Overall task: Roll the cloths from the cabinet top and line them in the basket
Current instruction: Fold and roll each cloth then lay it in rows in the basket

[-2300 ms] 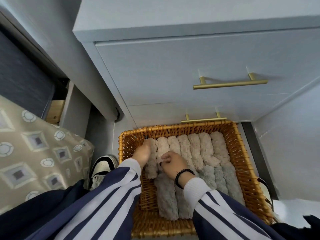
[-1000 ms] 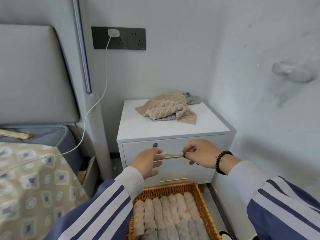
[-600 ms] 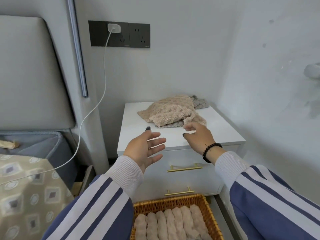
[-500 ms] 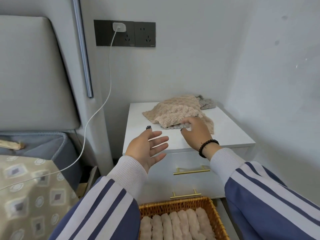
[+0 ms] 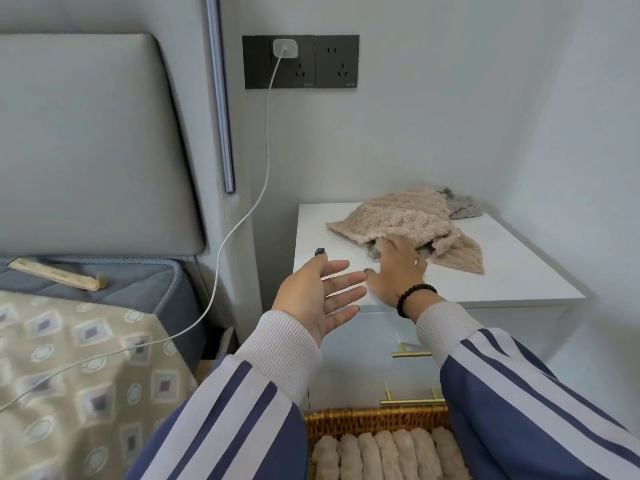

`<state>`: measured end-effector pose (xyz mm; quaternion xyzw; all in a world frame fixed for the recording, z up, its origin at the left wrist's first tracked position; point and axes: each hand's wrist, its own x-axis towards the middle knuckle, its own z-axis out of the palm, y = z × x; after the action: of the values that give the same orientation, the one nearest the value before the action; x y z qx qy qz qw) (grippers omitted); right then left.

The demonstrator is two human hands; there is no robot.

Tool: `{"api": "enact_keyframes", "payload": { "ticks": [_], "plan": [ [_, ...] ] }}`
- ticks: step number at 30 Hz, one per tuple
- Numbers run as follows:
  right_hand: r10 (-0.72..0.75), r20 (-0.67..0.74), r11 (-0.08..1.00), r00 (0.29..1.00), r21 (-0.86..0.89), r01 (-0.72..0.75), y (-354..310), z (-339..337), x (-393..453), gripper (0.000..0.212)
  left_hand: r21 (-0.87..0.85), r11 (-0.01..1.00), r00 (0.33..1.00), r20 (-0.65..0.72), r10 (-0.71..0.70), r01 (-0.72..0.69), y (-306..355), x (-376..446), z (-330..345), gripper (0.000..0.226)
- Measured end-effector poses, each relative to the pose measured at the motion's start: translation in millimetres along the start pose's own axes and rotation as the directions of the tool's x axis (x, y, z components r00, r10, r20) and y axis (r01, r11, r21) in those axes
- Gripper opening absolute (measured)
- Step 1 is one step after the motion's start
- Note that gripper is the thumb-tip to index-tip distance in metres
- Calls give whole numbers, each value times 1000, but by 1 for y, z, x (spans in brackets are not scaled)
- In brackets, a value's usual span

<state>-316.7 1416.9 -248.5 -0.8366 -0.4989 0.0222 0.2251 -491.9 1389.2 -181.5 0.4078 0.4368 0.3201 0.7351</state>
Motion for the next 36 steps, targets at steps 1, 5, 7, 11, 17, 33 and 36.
{"api": "enact_keyframes", "payload": {
  "ticks": [1,5,7,11,17,33,36],
  "plan": [
    [-8,-33,1000,999,27,9,0,-5,0,45,5,1000,1000,-5,2,-2,1,-1,-2,37],
    [-35,-225,977,974,196,81,1,-36,-3,49,22,1000,1000,-14,11,-10,1,-1,-13,38],
    [-39,-317,950,948,283,134,2,-56,-7,49,35,999,1000,-12,16,-15,0,-2,-19,39],
    [-50,-497,907,866,340,247,5,-96,-18,44,74,997,1000,-11,15,-15,-4,-5,-27,37],
    [-68,-618,874,783,341,345,3,-147,-48,39,139,990,999,36,19,-24,-7,-11,-24,20],
    [163,-176,597,971,801,45,23,-150,-166,45,514,650,828,355,434,-561,-64,-33,53,37],
    [198,-145,666,970,745,-25,34,-153,-172,48,466,705,844,310,437,-535,-66,-30,51,14]
  ]
}}
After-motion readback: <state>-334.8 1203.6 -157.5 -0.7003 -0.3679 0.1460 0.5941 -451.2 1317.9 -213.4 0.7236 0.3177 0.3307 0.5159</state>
